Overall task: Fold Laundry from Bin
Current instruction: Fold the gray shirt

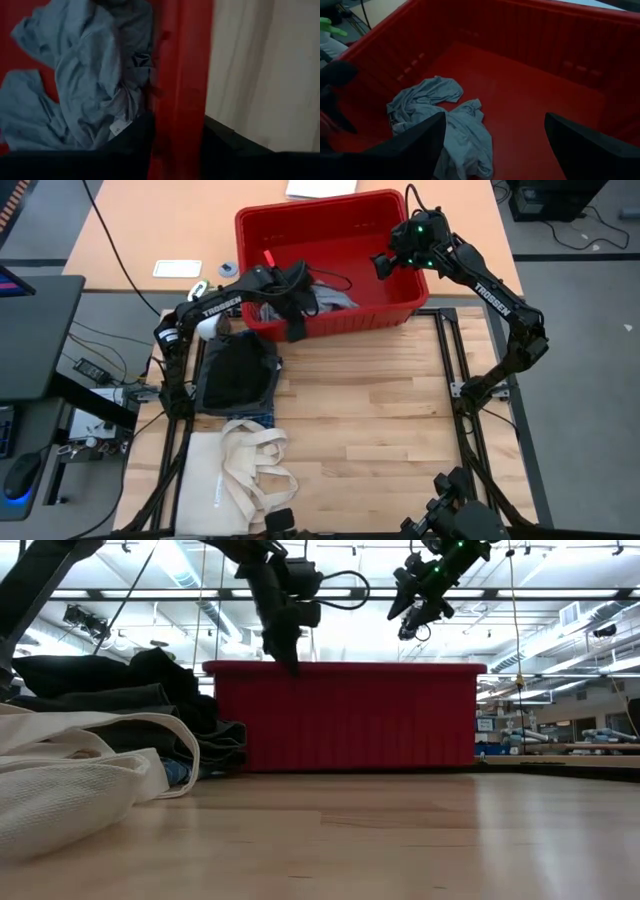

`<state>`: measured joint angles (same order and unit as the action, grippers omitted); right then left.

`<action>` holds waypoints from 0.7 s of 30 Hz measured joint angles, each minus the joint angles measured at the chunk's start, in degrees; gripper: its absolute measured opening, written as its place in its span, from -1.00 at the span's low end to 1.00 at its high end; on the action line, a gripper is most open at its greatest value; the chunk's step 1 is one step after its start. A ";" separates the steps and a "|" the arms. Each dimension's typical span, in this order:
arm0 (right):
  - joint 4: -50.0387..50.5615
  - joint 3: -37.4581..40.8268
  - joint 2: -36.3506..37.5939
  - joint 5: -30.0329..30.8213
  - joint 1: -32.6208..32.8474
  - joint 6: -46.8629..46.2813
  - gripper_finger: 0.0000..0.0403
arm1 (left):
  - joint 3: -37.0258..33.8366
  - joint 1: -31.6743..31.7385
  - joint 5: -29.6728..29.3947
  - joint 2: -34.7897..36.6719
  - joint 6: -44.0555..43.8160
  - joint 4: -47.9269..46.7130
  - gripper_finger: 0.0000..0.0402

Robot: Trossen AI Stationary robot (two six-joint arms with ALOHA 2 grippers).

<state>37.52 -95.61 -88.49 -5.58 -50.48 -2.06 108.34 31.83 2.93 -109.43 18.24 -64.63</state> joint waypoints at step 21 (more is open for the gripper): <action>-1.70 -0.02 0.00 -5.08 1.22 -2.72 0.72 | 15.12 10.10 5.32 -3.63 -29.99 20.58 0.27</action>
<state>35.82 -95.64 -88.49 -10.66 -49.26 -4.77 123.46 41.93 8.24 -113.07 -11.74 -44.05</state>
